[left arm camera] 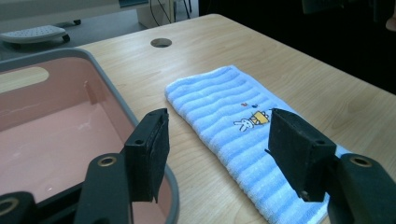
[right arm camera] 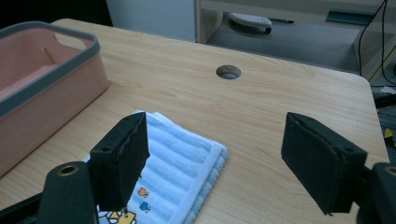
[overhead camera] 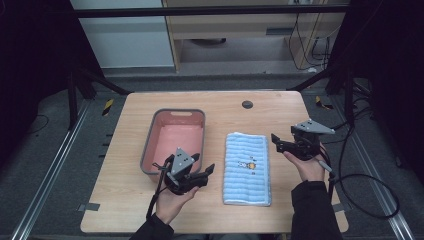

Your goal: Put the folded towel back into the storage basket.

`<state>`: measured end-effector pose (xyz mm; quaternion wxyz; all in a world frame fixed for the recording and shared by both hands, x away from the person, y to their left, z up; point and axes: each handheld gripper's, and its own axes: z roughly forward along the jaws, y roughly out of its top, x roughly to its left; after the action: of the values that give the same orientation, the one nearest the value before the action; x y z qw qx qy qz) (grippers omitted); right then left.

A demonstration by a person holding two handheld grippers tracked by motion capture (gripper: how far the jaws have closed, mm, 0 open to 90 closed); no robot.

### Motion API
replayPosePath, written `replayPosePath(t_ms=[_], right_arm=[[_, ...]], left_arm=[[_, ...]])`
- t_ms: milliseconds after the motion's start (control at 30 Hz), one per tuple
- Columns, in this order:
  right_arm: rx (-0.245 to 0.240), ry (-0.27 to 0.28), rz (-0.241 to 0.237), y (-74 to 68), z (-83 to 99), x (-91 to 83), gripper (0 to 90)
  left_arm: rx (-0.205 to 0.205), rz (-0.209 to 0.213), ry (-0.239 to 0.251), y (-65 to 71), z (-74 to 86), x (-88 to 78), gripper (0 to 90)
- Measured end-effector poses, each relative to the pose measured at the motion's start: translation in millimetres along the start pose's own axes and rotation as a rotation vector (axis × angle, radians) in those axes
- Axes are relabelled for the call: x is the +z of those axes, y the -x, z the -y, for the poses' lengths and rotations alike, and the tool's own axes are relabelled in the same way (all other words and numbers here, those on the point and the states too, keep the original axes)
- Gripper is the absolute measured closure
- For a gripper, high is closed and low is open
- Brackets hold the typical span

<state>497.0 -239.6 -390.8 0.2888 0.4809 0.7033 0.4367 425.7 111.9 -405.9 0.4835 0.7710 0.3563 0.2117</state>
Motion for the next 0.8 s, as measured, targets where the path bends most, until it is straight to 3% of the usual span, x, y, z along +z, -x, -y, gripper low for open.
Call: replayPosePath(t_ms=[300,800], right_arm=[[0.002,-0.024,0.003,0.9,3.9,10.4,24.0],[0.018,-0.065,-0.002,2.7,13.4,28.9,26.1]], left_arm=[[0.014,0.033,-0.029,16.6,6.7,16.3,39.9],[0.018,0.051,-0.086,28.8,22.2,37.3,45.7]])
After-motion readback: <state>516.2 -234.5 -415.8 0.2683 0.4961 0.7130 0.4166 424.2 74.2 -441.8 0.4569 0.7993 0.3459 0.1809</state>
